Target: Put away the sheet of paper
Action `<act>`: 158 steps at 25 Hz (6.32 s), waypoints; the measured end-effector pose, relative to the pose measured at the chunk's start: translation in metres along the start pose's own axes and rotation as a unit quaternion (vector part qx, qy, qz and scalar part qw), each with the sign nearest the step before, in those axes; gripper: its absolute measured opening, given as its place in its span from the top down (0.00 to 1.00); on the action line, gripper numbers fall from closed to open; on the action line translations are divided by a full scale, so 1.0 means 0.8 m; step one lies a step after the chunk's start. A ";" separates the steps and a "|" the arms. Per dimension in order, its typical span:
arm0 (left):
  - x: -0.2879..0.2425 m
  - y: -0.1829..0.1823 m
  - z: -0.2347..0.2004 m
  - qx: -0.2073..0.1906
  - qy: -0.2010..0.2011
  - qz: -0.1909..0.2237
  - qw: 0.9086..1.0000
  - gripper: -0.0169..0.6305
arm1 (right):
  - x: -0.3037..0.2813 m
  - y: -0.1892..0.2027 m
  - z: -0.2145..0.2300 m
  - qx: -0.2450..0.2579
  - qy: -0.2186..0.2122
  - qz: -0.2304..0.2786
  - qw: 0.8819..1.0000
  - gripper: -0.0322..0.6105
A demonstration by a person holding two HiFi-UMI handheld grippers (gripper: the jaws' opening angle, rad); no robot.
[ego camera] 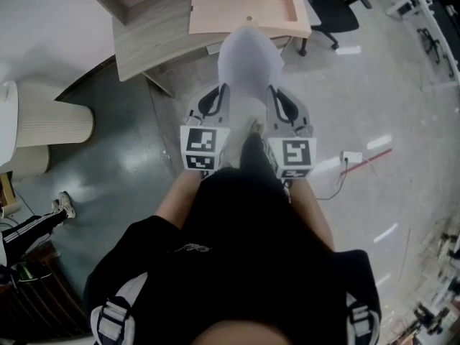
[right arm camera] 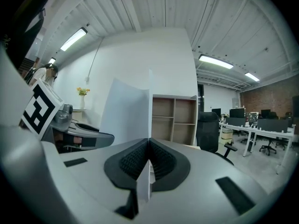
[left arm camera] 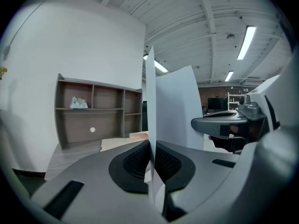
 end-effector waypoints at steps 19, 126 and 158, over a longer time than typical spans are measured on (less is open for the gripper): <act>-0.177 -0.060 -0.044 -0.007 -0.023 -0.061 0.998 0.90 | -0.149 -0.010 0.135 -0.050 -0.056 -0.018 0.997 0.92; -0.643 0.058 -0.324 0.166 0.086 -0.379 0.907 0.90 | -0.712 0.175 0.259 -0.196 -0.185 -0.385 0.883 0.92; -0.654 0.079 -0.336 0.227 0.074 -0.391 0.889 0.90 | -0.746 0.209 0.267 -0.217 -0.195 -0.421 0.859 0.92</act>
Point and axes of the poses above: the fingertips, and each gripper's own axes: x backward along the fingers, z to its right, y out of its underside, the point moved 3 cm from there along x, backward along the fingers, and after that the axes turned 7 degrees about -z, right-handed, at the moved point
